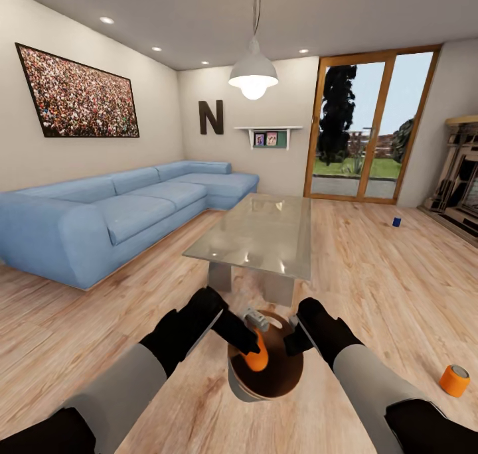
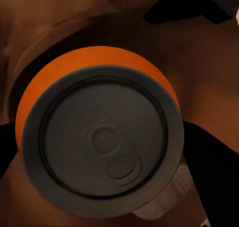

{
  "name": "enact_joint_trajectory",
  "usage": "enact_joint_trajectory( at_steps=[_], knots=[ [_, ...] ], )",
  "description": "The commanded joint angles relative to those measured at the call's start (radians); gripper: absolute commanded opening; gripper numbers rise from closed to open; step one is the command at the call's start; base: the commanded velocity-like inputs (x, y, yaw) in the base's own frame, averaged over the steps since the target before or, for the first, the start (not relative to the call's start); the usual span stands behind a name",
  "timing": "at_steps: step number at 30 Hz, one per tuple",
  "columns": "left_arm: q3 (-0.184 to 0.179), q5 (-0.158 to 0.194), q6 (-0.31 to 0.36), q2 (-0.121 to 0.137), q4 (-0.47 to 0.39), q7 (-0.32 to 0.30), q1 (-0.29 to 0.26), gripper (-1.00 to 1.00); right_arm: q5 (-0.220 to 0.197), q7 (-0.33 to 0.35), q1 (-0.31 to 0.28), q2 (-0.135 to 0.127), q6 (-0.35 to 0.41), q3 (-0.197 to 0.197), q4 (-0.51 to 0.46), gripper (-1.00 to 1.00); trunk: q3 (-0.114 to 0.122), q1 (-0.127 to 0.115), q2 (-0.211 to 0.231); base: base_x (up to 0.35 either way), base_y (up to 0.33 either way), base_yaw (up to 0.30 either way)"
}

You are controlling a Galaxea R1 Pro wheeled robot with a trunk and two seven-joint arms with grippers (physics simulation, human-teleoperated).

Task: Put the three can of soda from the living room inside the tash can in the kitchen.

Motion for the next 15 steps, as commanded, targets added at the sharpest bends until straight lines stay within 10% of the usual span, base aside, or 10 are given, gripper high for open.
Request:
enact_joint_trajectory(
  at_steps=[1, 15],
  knots=[
    [0.0, -0.001, 0.0, -0.002, 0.004, 0.01, 0.0, -1.0, -0.025, 0.001, -0.001, 0.004, 0.003, -0.002, 0.0, -1.0, 0.0, 0.0, 0.0, 0.0, 0.0, 0.0],
    [-0.002, -0.004, 0.0, -0.022, 0.065, 0.048, 0.001, -1.0, -0.024, -0.004, -0.001, 0.02, 0.003, -0.001, 0.0, -1.0, 0.0, 0.0, 0.0, 0.0, 0.0, 0.0]
  ],
)
